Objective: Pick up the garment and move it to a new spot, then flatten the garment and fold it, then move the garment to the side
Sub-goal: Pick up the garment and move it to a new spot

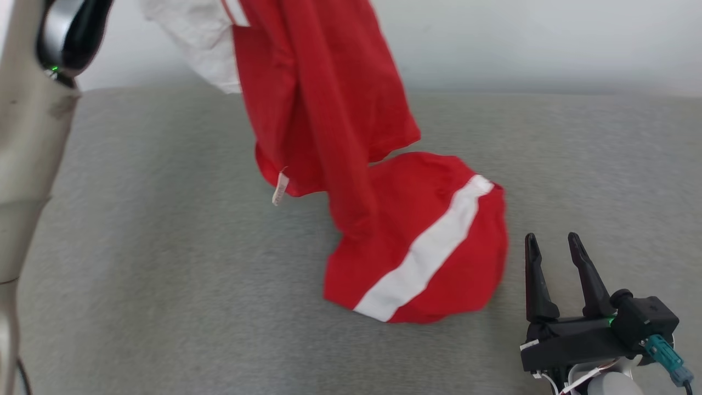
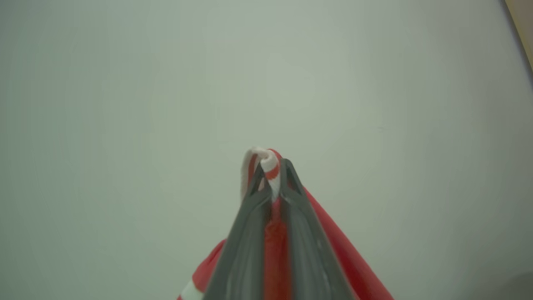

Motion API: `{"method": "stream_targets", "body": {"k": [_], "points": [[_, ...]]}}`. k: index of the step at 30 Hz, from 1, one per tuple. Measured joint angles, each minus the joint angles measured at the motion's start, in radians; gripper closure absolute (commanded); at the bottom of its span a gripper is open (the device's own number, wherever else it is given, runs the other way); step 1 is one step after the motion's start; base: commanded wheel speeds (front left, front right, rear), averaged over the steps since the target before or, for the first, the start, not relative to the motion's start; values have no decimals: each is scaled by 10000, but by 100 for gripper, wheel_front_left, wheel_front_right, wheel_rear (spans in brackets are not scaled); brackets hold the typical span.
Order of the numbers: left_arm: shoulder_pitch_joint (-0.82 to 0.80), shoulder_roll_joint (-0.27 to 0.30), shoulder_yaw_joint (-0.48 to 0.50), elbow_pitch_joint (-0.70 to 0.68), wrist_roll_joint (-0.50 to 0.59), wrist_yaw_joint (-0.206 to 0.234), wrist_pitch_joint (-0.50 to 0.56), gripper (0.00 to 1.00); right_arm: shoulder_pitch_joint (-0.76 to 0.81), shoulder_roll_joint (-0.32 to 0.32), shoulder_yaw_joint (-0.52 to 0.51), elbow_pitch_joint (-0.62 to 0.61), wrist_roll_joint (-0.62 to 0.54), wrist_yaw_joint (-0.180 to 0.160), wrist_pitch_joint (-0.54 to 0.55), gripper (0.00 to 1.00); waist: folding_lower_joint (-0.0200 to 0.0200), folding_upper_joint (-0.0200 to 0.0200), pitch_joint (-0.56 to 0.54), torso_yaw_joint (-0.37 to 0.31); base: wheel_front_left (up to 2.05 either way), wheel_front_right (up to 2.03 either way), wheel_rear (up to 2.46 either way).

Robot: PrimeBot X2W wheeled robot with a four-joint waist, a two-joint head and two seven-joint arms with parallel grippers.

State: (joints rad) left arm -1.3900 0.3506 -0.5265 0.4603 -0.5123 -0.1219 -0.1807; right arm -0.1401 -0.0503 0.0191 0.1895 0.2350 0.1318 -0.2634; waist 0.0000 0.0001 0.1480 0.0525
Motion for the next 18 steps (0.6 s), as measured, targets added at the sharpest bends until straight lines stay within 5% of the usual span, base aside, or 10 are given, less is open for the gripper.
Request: {"method": "stream_targets", "body": {"k": [18], "points": [[1716, 1720, 932, 360, -445, 525, -408, 100, -169, 4, 295, -1057, -807, 0, 144, 0, 0, 0, 465, 2886, 0, 0, 0]]}}
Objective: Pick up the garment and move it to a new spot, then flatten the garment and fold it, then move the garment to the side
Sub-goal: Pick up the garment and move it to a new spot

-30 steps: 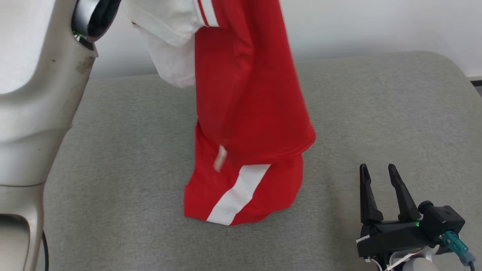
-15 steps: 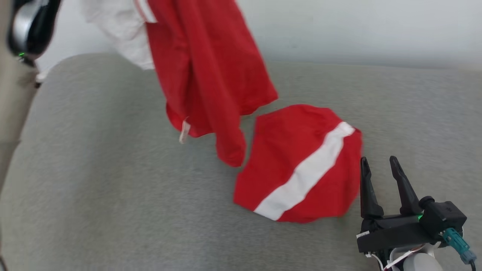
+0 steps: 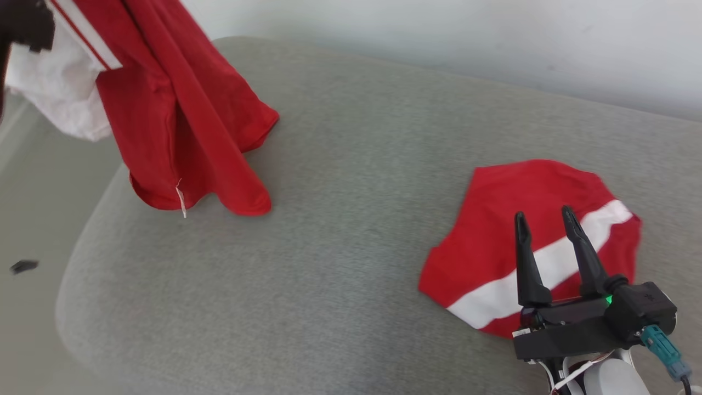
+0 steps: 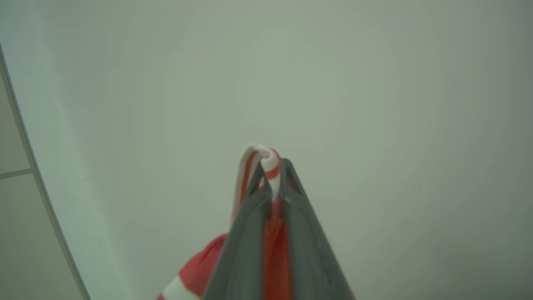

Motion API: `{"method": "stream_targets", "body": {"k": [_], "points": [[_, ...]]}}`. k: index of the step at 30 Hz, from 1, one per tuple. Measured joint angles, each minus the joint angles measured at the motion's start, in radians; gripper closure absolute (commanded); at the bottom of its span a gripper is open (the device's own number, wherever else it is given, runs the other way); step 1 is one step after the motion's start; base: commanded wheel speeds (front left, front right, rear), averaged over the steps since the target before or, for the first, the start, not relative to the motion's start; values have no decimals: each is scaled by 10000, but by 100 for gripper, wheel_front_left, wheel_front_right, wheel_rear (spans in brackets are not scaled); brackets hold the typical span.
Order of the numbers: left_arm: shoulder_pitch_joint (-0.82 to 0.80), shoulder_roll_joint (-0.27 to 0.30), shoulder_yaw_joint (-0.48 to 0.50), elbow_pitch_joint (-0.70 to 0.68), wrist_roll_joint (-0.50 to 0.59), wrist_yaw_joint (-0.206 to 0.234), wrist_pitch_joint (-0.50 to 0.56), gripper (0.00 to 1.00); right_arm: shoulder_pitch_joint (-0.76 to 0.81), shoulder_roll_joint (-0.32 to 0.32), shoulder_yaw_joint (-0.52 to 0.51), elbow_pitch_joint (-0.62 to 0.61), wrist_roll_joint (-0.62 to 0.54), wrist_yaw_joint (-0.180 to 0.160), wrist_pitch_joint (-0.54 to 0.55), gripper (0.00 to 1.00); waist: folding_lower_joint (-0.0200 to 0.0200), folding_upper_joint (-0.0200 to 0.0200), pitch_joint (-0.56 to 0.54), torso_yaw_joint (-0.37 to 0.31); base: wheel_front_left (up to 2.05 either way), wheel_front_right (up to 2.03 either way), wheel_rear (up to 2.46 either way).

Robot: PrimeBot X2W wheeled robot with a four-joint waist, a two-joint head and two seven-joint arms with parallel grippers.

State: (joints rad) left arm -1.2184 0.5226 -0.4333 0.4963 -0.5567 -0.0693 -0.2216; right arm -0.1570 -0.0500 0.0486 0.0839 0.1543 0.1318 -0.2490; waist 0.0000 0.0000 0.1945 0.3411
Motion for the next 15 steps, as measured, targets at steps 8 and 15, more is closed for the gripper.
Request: {"method": "stream_targets", "body": {"k": [8, 15], "points": [[391, 422, 155, 568, -10, 0, -180, 100, -55, -15, 244, -610, -151, 0, 368, 0, 0, 0, 377, 811, 0, 0, 0], [403, 596, 311, 1018, 35, -12, -339, 100, -94, -136, 318, -949, -167, 0, 520, 0, 0, 0, 639, 528, 0, 0, 0]]}}
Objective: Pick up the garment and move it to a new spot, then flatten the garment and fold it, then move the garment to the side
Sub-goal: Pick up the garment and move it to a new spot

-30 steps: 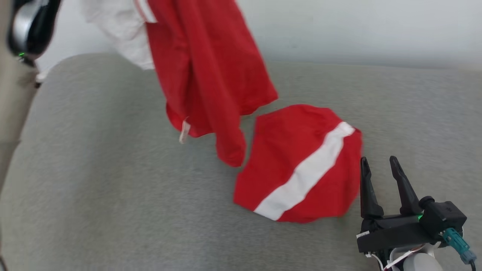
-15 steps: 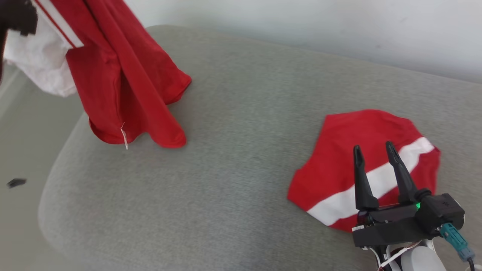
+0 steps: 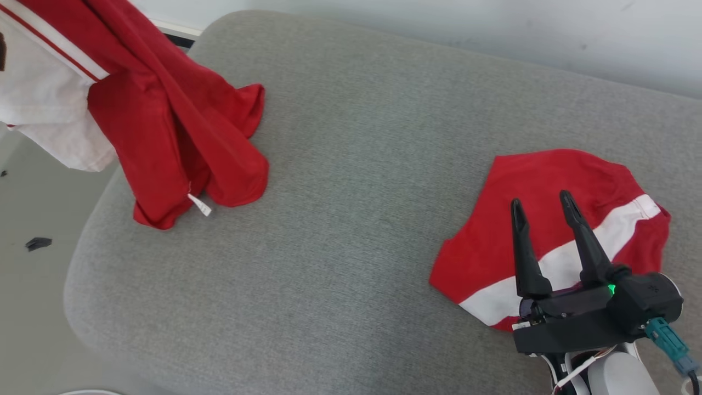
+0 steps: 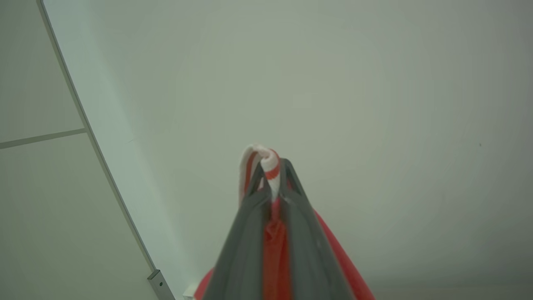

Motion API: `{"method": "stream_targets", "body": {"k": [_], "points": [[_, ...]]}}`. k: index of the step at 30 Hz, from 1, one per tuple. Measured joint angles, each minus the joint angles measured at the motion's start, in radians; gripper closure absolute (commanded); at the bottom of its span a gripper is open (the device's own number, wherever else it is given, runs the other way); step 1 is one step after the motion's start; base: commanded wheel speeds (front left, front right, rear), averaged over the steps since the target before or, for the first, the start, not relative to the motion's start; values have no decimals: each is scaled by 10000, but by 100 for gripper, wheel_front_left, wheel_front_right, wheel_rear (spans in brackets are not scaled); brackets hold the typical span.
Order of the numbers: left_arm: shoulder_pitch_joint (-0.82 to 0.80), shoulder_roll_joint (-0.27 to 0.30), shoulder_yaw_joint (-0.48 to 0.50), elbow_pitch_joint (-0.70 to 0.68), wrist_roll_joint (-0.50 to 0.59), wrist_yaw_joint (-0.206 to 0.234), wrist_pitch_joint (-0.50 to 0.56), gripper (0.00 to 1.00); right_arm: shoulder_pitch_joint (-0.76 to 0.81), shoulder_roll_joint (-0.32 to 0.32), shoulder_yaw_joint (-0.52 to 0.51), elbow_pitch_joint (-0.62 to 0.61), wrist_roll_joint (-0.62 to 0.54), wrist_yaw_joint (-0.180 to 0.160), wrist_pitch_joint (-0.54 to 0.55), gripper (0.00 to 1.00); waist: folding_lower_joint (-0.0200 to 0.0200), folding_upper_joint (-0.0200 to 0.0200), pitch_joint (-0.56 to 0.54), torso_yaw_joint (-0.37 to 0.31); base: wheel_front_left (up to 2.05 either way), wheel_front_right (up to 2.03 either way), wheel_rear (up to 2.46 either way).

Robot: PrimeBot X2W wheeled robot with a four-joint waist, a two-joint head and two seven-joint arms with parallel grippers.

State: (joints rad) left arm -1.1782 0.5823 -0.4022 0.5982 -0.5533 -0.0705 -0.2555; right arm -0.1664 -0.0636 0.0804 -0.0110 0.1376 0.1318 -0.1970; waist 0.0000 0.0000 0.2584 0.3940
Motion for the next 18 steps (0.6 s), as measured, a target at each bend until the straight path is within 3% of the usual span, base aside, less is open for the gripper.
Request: {"method": "stream_targets", "body": {"k": [9, 18], "points": [[292, -153, 420, 194, 353, 8, -84, 100, -147, -128, 169, -633, -86, 0, 213, 0, 0, 0, 412, -681, 0, 0, 0], [2082, -1068, 765, 1509, 449, -351, -84, 100, -244, -270, 384, -989, -150, 0, 474, 0, 0, 1, 868, -1320, 0, 0, 0]]}}
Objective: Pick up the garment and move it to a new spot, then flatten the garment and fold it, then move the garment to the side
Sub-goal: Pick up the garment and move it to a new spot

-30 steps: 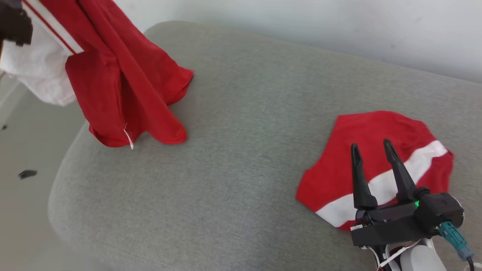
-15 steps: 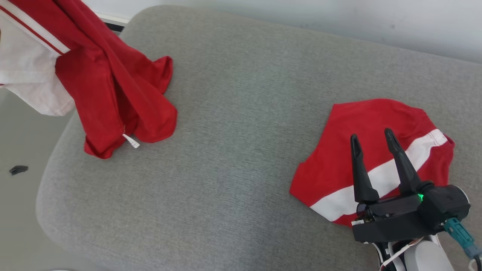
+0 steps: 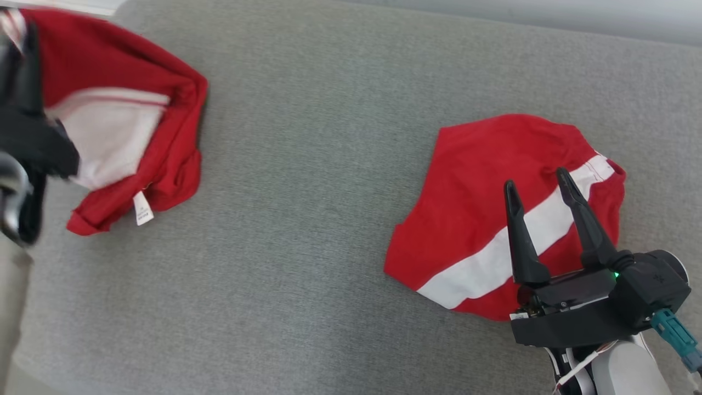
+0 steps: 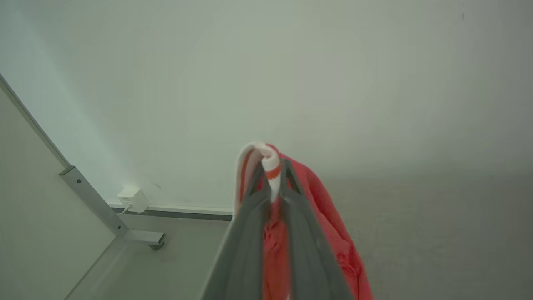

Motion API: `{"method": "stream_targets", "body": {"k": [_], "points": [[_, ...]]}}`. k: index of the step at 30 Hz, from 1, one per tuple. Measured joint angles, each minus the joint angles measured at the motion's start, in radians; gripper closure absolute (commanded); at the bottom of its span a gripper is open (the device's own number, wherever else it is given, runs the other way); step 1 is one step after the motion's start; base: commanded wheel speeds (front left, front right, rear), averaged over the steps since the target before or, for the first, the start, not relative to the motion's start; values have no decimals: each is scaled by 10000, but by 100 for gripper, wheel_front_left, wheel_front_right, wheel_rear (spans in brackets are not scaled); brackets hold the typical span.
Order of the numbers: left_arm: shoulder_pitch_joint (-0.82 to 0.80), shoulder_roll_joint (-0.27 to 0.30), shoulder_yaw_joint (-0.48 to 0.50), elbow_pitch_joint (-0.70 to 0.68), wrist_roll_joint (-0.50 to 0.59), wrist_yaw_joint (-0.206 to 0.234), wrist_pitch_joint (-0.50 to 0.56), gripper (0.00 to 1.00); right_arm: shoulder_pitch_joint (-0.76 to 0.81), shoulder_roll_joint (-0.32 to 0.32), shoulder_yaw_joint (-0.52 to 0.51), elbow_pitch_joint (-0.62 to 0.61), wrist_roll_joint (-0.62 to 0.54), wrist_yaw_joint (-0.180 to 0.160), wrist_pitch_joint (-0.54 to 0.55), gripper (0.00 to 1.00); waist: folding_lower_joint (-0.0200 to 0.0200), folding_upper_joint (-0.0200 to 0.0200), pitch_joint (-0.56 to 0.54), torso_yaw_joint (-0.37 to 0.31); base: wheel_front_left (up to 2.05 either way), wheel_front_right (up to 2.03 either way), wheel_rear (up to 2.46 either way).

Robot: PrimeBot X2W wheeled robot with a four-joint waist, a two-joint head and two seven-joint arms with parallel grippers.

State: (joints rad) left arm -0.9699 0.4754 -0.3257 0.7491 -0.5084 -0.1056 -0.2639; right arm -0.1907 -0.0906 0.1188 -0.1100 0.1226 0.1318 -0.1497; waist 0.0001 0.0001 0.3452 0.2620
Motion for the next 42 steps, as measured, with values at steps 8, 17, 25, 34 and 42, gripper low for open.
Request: {"method": "stream_targets", "body": {"k": [8, 17, 25, 34, 42], "points": [[830, -566, 244, 1323, -232, -184, 0, 100, -128, -33, 67, -142, -27, 0, 86, 0, 0, 0, 293, -403, 0, 0, 0], [1110, -692, 604, 1496, -207, -255, 0, 0, -112, -4, -4, 25, -25, 0, 25, 0, 0, 0, 269, -514, 0, 0, 0], [848, -305, 1158, 207, 587, -255, 0, 0, -6, 96, -17, 424, 90, 0, -215, 0, -1, -1, -321, -388, 0, 0, 0], [1001, -405, 945, -1678, 1051, -257, -2, 0, 86, 272, -128, 961, 297, 0, -625, 0, -3, -2, -1077, -652, 0, 0, 0], [1990, -731, 945, -2650, 1172, -257, -4, 0, 363, 349, -265, 1582, 431, 0, -894, 0, -2, -2, -1524, -1604, 0, 0, 0]]}}
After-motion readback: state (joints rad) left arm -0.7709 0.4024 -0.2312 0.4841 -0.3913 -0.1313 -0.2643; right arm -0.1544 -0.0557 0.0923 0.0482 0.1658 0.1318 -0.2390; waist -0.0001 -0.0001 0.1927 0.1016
